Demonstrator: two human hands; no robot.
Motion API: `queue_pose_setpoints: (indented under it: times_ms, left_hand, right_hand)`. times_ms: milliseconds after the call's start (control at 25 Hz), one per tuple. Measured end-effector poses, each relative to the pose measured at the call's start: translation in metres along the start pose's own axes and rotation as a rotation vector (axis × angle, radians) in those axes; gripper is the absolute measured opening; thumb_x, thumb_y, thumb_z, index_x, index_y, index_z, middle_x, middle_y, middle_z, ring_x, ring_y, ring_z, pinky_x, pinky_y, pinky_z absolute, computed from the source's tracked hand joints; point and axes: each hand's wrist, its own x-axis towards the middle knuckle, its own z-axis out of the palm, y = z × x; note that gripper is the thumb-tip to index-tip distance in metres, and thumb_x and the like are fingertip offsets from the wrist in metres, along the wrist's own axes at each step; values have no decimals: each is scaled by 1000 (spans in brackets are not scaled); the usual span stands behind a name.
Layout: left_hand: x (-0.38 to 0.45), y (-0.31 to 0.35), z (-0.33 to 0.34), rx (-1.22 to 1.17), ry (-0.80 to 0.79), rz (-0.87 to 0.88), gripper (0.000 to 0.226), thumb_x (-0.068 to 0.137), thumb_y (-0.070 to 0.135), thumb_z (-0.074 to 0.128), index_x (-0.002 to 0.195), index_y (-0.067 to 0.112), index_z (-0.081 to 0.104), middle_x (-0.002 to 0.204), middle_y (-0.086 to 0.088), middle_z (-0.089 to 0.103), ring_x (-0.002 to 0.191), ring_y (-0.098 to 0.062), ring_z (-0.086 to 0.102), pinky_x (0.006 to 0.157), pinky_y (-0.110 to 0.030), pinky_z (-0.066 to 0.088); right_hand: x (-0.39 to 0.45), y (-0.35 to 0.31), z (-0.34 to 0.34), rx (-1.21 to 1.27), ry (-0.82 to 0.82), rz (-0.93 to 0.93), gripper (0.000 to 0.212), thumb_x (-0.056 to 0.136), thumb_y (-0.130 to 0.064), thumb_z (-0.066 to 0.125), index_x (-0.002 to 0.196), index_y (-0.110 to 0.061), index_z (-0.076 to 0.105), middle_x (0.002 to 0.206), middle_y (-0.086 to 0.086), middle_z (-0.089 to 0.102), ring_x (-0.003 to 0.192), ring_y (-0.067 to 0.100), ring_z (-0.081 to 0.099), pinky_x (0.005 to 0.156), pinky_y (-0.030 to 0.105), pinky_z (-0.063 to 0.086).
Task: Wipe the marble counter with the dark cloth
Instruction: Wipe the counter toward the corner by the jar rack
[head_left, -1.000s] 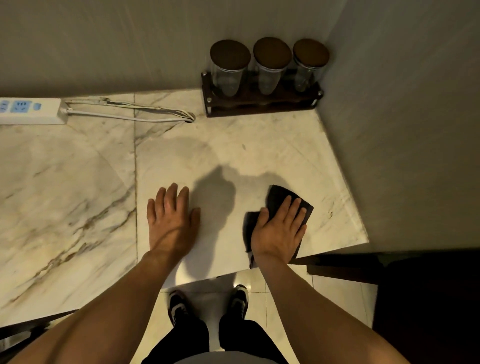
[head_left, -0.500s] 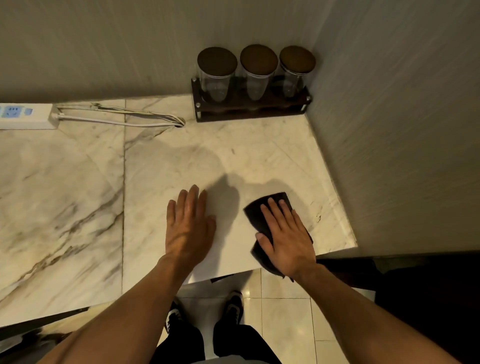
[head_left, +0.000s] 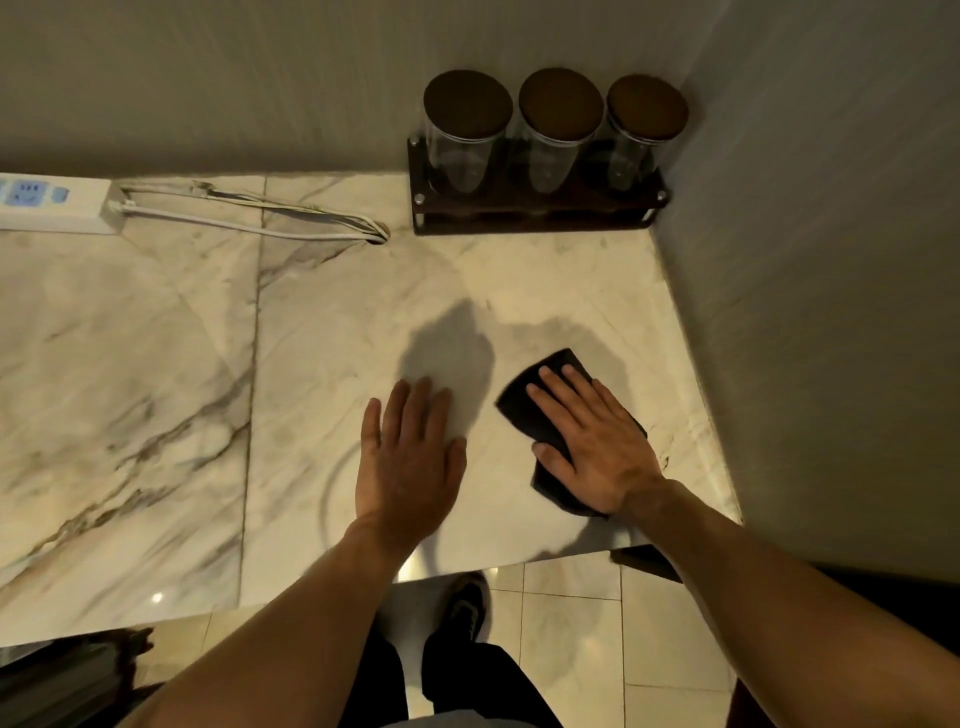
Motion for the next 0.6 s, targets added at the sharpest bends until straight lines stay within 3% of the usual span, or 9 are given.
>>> queue_pose_setpoints:
  times_ms: [160,360,600]
  left_hand:
    - [1,2,-1,26,9,-2,52,94,39,39,136,10,48,144,-17,45,136,-38,35,112,-58,24]
    - [2,0,1,-32,67,5,51,93,37,45,136,9,49,144,-18,46,137,-39,33,112,-59,21]
    - [5,3,-1,48,-17,-54,56,90,43,41,139,16,45,146,-12,44,139,-33,30,113,-55,21]
  right_hand:
    - [26,8,-4,3,22,0,63,94,-49,31,151,-25,18,160,-2,12,147,17,5,117,34,3]
    - [68,22,-12,13,16,15,63,95,-50,24,152,-26,11,161,-4,4,147,15,-4,119,36,2]
    - [118,28,-18,72,55,178,63,95,-50,24,152,-27,8,161,-3,3,147,16,-4,119,37,0]
